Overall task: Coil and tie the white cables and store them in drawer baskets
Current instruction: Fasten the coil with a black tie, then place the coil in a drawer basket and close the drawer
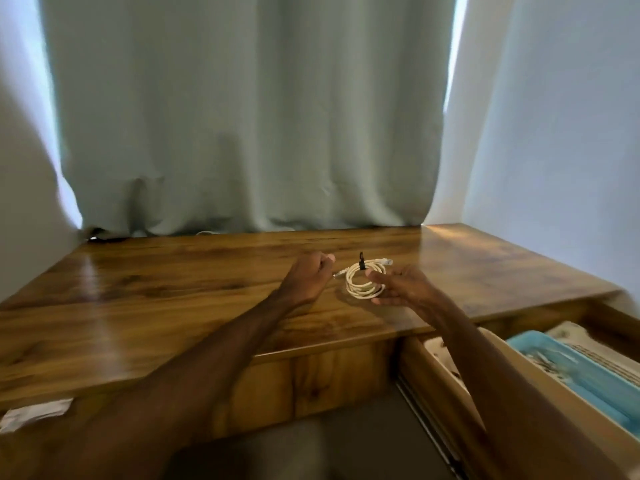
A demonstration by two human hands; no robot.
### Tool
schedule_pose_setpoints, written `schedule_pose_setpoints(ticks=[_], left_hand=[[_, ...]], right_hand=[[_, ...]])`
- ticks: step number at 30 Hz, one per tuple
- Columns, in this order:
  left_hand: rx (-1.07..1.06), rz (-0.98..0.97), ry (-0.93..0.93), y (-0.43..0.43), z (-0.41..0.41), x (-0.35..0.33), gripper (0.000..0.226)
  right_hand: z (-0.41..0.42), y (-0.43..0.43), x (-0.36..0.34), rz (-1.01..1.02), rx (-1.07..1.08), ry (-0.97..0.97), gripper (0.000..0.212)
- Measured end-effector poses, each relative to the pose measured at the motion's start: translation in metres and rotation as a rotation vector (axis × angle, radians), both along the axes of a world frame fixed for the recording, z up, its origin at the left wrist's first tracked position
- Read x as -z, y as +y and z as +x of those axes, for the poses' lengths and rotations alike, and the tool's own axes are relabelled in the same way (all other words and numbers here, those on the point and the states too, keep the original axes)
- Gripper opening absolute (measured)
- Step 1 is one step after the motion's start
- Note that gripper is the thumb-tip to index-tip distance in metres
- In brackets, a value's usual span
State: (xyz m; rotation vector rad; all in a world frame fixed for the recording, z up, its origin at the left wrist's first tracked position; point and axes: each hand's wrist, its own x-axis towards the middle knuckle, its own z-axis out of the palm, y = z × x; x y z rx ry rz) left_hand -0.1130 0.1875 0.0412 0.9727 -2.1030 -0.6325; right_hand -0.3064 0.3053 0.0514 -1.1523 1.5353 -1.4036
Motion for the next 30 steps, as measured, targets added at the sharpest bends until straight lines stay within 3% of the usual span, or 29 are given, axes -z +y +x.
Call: schedule_pose_setpoints(ticks=[6, 9, 13, 23, 30], left_hand=[[0.186, -0.144, -0.233, 0.057, -0.101, -0.001, 0.023], [0.294, -0.188, -0.312, 0.089, -0.15, 0.005, 0.02], [0.393, -0.291, -0.479, 0.123, -0.208, 0.014, 0.031], [0.425, -0.407, -0.611, 0.151, -0.312, 0.028, 0.041], [0.399, -0.594, -0.645, 0.154, -0.347, 0.036, 0.043]], right_hand=[[-0.09, 0.084, 0.002, -0.014, 0.27, -0.071, 0.046], [-0.124, 0.125, 0.01, 0.002, 0.407, -0.105, 0.041], [-0.166, 0.174, 0.023, 0.01, 0.554, -0.09, 0.038], [-0.277, 0.241, 0.047, 0.087, 0.932, -0.154, 0.041], [-0.324, 0.22, 0.073, 0.173, 1.008, -0.197, 0.048]])
